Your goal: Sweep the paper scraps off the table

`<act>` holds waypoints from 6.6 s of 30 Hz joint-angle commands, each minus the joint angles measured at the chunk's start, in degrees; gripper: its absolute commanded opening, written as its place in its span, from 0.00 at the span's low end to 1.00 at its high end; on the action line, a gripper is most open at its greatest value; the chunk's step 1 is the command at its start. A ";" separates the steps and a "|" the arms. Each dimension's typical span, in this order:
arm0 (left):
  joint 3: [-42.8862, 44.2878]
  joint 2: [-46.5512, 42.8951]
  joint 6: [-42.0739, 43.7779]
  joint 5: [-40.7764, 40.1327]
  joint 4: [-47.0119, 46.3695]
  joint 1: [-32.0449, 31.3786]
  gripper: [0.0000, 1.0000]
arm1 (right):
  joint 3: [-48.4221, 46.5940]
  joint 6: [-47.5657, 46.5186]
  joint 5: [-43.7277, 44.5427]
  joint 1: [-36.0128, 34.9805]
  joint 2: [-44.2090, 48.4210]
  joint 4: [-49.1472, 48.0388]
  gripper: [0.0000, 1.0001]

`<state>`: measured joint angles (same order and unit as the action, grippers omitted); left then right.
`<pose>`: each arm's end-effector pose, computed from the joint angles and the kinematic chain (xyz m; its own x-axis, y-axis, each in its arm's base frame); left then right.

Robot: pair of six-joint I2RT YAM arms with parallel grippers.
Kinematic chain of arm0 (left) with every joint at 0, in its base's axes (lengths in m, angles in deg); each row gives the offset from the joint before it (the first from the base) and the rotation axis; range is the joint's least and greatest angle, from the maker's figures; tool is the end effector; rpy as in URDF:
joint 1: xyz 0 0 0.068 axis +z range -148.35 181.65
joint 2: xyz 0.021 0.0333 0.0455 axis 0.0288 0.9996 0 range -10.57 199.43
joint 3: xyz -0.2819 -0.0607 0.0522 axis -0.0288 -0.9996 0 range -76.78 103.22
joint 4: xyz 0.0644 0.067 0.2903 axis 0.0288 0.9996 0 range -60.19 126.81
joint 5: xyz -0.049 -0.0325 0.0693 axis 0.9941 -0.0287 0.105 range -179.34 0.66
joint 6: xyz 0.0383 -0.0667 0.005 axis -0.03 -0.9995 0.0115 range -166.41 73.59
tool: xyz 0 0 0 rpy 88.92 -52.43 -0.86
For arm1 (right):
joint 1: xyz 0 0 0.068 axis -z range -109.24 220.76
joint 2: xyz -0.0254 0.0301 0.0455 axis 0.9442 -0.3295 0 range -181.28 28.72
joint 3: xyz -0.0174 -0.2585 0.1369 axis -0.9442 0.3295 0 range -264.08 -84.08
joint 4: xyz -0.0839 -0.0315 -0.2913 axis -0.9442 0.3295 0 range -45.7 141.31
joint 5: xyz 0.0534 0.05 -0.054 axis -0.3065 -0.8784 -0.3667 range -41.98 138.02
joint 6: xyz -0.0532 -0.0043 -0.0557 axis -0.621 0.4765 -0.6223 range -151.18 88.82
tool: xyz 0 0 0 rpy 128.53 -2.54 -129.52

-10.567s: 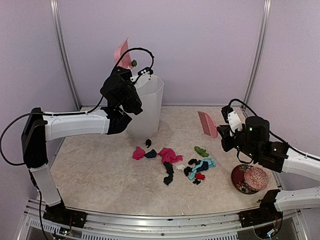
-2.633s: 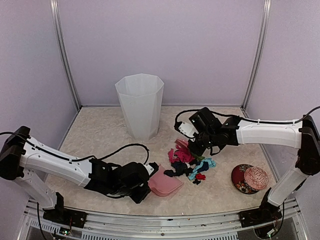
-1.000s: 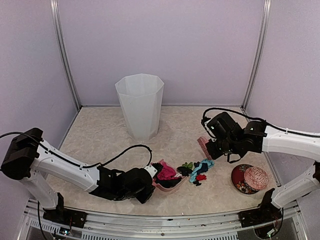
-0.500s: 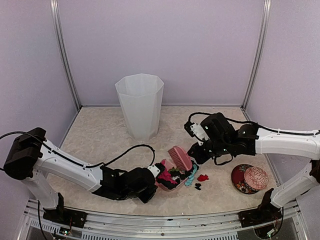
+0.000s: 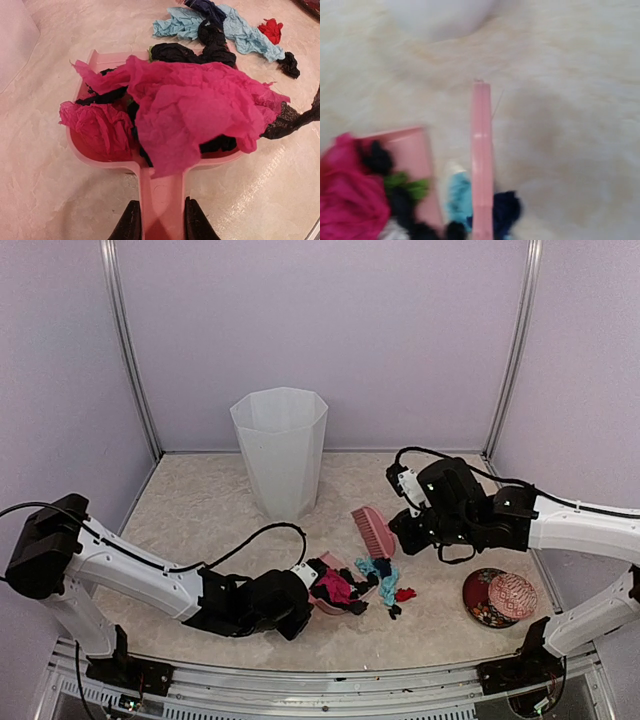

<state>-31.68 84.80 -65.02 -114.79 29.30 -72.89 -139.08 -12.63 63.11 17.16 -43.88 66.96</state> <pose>0.1244 -0.3440 0.1101 -0.4471 0.5350 -0.7169 0.6897 0.7165 0.1046 0.2125 0.2596 0.2658 -0.5732 -0.2599 -0.7771 -0.5030 0.8602 0.0833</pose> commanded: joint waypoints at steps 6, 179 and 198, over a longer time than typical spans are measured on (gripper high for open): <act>-0.10 -7.12 0.98 -2.41 1.52 0.90 0.00 | 1.25 -0.25 12.93 1.97 5.21 2.09 0.00; 8.44 -23.82 2.99 16.47 20.03 4.76 0.00 | 4.65 5.70 5.39 10.49 18.28 3.34 0.00; 8.47 -6.33 -1.06 1.96 20.68 -7.90 0.00 | -0.42 -3.40 14.40 9.36 2.87 12.15 0.00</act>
<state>-25.29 77.20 -65.76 -108.93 50.06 -80.54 -138.10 -15.54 79.42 27.12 -38.31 77.54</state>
